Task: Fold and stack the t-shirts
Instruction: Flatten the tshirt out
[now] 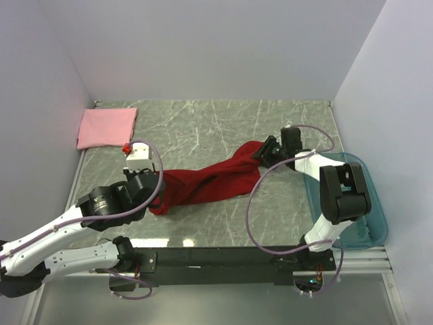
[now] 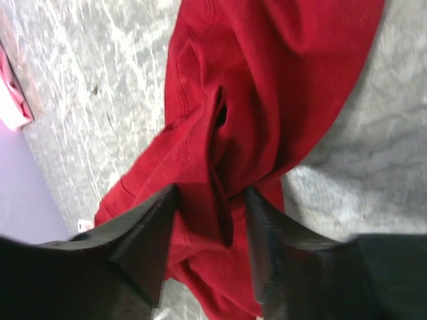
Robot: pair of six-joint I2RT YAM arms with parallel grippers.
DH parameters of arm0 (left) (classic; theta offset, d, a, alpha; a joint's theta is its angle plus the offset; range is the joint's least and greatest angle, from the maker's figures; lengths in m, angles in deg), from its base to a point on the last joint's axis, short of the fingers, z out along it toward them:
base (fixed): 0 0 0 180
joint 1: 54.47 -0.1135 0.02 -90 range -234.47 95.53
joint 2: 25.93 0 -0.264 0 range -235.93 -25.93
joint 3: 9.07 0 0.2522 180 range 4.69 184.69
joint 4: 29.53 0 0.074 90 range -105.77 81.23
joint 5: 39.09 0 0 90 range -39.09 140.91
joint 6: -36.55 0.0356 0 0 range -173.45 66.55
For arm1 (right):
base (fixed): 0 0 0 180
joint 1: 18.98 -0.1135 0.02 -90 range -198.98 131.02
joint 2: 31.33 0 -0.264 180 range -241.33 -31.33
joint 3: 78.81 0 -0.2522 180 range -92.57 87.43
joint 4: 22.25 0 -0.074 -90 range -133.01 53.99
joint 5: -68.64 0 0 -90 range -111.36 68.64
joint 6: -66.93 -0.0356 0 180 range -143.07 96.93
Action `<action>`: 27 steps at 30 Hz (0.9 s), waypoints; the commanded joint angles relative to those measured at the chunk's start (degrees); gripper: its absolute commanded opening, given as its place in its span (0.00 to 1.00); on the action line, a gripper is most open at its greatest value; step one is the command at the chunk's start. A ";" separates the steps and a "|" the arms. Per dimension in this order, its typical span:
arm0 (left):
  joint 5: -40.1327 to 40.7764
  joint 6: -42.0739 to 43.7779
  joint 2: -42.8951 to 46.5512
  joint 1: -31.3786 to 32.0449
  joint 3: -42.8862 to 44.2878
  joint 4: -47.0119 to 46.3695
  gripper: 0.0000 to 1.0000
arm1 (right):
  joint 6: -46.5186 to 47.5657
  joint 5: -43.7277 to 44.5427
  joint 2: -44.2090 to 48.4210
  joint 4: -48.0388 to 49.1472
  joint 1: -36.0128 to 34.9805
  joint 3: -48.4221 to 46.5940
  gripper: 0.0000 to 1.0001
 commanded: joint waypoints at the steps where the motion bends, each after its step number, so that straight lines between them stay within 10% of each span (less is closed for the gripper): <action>1: 3.17 -1.88 1.36 -0.39 2.89 4.17 0.01 | 0.04 3.25 -0.64 1.15 -0.78 -3.84 0.50; 6: 5.01 0.83 2.68 -1.09 5.00 4.18 0.01 | 2.06 3.96 -2.23 -2.53 -0.87 -8.84 0.02; 12: 4.75 1.54 2.51 -2.85 4.04 4.10 0.01 | 4.96 7.03 -3.37 -11.15 -3.06 -22.98 0.00; 18: 3.87 0.05 2.59 -3.64 2.98 5.23 0.01 | 10.67 8.44 -12.67 -21.77 -7.02 -41.61 0.47; 27: 2.56 -3.29 4.35 -3.91 3.60 9.37 0.01 | 7.69 11.25 -12.16 -16.69 -2.10 -31.53 0.56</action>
